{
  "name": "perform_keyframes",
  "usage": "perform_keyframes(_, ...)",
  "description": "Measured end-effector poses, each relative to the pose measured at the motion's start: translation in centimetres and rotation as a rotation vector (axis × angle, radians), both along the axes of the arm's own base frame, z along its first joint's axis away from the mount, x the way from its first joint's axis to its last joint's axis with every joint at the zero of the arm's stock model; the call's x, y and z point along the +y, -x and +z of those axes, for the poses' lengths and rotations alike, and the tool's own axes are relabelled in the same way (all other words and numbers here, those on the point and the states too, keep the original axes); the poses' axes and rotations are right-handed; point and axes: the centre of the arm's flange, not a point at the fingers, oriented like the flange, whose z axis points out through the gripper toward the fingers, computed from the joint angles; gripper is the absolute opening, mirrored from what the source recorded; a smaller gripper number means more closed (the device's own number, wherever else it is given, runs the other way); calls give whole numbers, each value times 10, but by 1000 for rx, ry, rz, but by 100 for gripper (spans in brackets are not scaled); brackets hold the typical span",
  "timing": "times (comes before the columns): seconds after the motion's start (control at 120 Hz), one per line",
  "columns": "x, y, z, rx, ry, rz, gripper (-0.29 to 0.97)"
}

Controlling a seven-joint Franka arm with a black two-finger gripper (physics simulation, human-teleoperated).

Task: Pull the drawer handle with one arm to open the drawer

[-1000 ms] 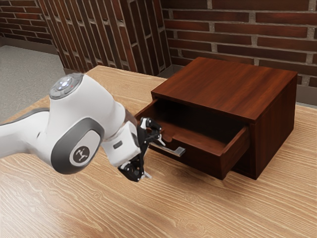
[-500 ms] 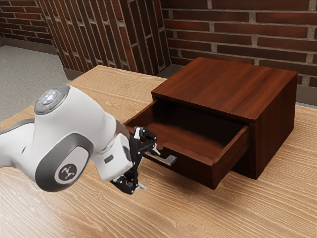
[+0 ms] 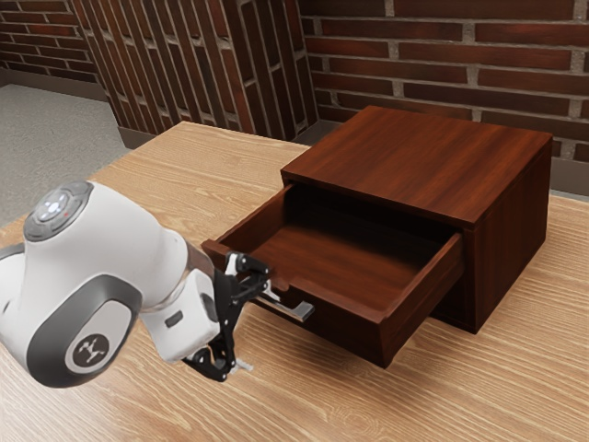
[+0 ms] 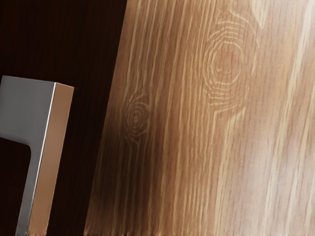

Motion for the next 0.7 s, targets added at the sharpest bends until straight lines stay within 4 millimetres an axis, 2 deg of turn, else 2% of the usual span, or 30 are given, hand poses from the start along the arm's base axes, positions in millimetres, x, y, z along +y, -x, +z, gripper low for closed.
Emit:
perform_keyframes(0.233, 3, 0, 3, -18, 7, 14, 63)
perform_keyframes(0.3, 3, 0, 10, -36, 12, 17, 58)
perform_keyframes(0.367, 3, 6, 25, -72, 14, 17, 61)
perform_keyframes(0.433, -5, 25, 53, -129, 15, 6, 63)
perform_keyframes(0.492, -30, 53, 85, -168, -1, -17, 65)
perform_keyframes(0.542, -44, 68, 106, -161, 0, -5, 66)
perform_keyframes(0.608, -55, 81, 118, -101, 12, 50, 66)
perform_keyframes(0.7, -69, 94, 116, 27, 29, 177, 67)
